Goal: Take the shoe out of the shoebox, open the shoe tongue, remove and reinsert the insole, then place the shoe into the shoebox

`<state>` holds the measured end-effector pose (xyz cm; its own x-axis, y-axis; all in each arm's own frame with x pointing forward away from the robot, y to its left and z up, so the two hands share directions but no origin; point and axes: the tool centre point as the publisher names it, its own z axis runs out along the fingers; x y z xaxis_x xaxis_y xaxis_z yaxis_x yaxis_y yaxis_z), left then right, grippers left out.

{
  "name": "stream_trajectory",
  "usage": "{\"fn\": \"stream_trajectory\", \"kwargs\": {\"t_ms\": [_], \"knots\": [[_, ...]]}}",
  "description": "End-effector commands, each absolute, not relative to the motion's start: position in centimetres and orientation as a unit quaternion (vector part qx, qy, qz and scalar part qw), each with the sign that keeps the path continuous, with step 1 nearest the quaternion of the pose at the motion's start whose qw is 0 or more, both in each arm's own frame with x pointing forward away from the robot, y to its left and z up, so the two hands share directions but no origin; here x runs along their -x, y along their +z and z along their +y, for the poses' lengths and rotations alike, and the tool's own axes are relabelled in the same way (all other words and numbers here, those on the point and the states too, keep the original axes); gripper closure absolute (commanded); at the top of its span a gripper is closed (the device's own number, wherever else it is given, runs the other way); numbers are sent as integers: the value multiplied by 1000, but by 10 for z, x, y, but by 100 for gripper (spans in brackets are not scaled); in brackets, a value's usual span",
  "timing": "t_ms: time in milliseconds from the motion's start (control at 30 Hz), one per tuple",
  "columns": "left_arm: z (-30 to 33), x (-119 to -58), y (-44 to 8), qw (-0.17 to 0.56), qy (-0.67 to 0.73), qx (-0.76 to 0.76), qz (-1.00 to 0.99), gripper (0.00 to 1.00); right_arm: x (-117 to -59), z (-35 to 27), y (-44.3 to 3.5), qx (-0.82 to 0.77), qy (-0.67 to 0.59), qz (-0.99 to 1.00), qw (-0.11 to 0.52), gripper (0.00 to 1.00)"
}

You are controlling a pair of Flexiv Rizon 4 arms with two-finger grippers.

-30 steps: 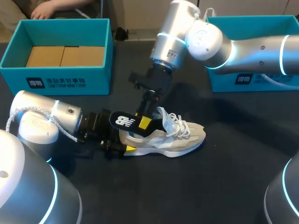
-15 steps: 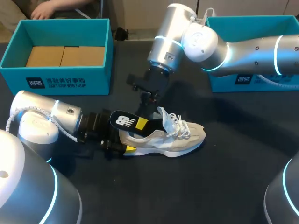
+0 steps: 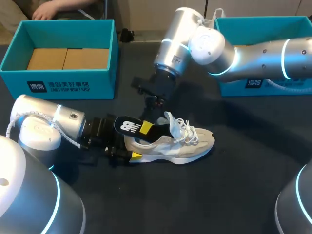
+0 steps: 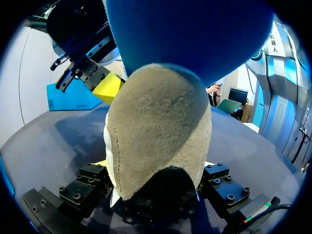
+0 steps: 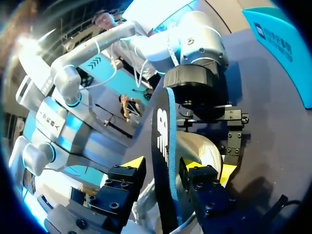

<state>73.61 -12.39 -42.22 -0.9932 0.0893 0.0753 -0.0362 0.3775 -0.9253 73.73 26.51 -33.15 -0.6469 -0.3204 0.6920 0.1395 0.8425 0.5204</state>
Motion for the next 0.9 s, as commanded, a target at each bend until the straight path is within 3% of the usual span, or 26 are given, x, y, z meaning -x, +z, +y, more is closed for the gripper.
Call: {"fn": "stream_trajectory", "kwargs": {"t_ms": [33, 167, 367, 467, 500, 533, 767, 900], "knots": [[-124, -736, -423, 57, 556, 16, -829, 100, -740, 269, -339, -55, -279, -859, 425, 58], [-124, -736, -423, 57, 556, 16, -829, 100, -741, 269, -341, -57, -280, -856, 431, 60], [-124, -736, -423, 57, 556, 16, -829, 100, -743, 269, -340, -58, -279, -855, 434, 71], [-124, -736, -423, 57, 556, 16, -829, 100, -744, 269, -340, -59, -280, -853, 437, 85], [-124, -736, -423, 57, 556, 16, -829, 100, -744, 269, -340, -60, -282, -851, 440, 96], [-124, -736, -423, 57, 556, 16, -829, 100, -744, 270, -340, -60, -282, -850, 441, 100], [-124, -736, -423, 57, 556, 16, -829, 100, -739, 273, -335, -67, -299, -843, 442, 100], [-124, -736, -423, 57, 556, 16, -829, 100, -739, 272, -318, -64, -320, -853, 407, 100]]}}
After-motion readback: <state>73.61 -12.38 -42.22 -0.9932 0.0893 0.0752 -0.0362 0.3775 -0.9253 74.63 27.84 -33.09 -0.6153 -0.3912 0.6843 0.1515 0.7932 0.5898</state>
